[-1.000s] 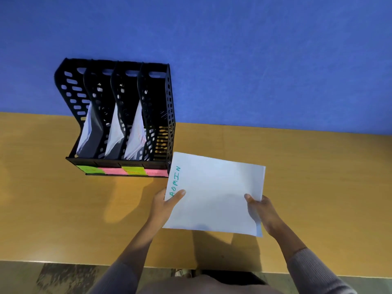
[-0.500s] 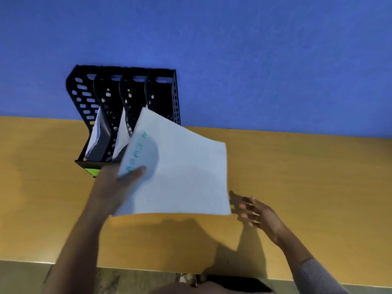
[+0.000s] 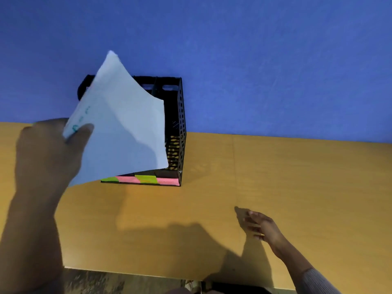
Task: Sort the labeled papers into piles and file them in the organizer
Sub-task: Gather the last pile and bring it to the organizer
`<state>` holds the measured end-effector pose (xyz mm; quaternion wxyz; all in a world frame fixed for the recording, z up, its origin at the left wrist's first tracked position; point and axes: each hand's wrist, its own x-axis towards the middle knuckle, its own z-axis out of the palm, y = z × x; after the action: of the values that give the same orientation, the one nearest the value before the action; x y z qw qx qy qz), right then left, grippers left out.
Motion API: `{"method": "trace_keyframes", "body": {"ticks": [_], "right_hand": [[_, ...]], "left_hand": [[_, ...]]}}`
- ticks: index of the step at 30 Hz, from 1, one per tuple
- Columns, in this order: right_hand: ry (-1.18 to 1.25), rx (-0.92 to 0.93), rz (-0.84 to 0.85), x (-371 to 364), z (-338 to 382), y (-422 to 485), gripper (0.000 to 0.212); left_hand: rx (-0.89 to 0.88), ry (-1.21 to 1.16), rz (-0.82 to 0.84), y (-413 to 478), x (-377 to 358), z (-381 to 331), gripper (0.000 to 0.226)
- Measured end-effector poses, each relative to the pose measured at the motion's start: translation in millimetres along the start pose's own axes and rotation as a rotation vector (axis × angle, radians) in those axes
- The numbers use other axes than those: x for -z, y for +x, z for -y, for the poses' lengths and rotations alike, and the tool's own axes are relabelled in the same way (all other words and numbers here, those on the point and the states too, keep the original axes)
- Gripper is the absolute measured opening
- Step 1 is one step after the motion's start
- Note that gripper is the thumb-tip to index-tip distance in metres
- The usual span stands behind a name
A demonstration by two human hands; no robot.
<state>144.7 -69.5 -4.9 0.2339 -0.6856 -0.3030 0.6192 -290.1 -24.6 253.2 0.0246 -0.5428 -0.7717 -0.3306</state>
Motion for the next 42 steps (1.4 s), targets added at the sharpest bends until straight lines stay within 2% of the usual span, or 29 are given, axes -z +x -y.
{"method": "trace_keyframes", "body": {"ticks": [3,6,10,13,17,20,28,39,42], "right_hand": [[-0.139,0.092,-0.009,-14,-6,2,0.017],[-0.244,0.202,0.012,-24,-13,7,0.019],[-0.495,0.391,0.085,-28,-15,12,0.042],[-0.803,0.508,0.015,-30,-15,25,0.062],[-1.055,0.529,-0.053,-36,-15,40,0.081],[-1.210,0.467,-0.056,-39,-18,46,0.077],[-1.196,0.387,0.033,-38,-28,52,0.074],[-1.176,0.405,0.051,-34,-35,57,0.076],[-1.190,0.413,0.047,-33,-36,58,0.077]], "left_hand": [[-0.094,0.040,0.006,7,-5,-23,0.050],[-0.145,0.079,0.043,13,-21,-47,0.047],[-0.136,0.114,0.101,31,-54,-55,0.030],[-0.135,0.077,0.155,44,-78,-60,0.027],[-0.118,0.225,0.264,60,-111,-67,0.025],[-0.124,0.290,0.356,65,-135,-69,0.020],[-0.078,0.357,0.518,56,-183,-63,0.027],[-0.046,0.378,0.400,53,-198,-58,0.020],[-0.036,0.363,0.372,52,-193,-59,0.036]]}}
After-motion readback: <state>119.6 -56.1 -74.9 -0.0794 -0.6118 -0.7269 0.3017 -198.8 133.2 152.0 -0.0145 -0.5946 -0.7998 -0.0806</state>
